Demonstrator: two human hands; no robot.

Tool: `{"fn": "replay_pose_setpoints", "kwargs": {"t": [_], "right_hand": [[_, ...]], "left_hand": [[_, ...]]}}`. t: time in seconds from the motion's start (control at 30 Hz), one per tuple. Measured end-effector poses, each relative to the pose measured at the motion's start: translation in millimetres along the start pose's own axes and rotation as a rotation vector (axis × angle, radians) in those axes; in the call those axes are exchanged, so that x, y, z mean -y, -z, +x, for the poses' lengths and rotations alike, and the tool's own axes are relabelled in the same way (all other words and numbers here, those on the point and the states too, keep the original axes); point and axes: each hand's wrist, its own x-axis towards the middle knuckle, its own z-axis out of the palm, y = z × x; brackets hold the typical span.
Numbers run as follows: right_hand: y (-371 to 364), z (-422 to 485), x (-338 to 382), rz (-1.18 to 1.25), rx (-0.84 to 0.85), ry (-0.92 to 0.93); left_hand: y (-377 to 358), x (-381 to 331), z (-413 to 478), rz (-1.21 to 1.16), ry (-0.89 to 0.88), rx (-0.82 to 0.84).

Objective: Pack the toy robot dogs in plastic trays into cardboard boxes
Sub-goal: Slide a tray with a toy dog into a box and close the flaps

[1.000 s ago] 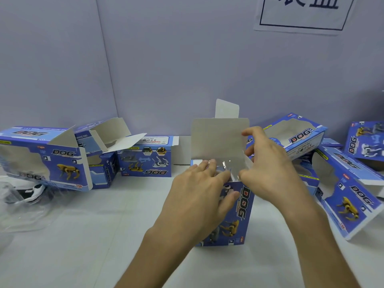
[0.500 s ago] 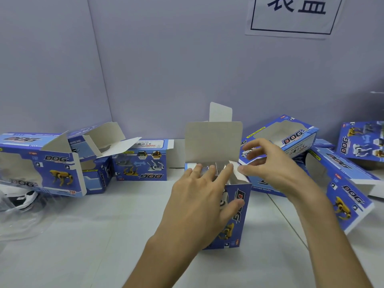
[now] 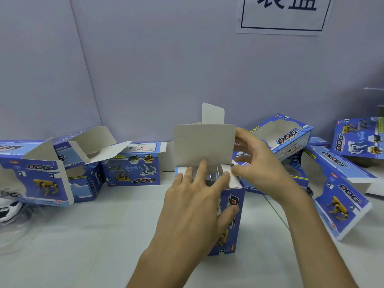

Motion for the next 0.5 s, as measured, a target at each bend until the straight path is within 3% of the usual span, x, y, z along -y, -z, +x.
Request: {"fn": "replay_pose_setpoints", "kwargs": {"t": [0.1,0.23,0.4,0.5], "right_hand": [[-4,3,6,0.193,-0.133,0.129],[-12,7,15,0.186,-0.25,0.219],[-16,8,16,0.031,-0.153,0.24],[-21,11,15,-0.029,-0.178,0.282]], "left_hand": [[0,2,2,-0.006,-0.01,0.004],[8,8,1,0.002,-0.053,0.014],[13,15,0,-0.028,-0.104,0.013],[13,15,0,-0.028,-0.121,0.011]]}}
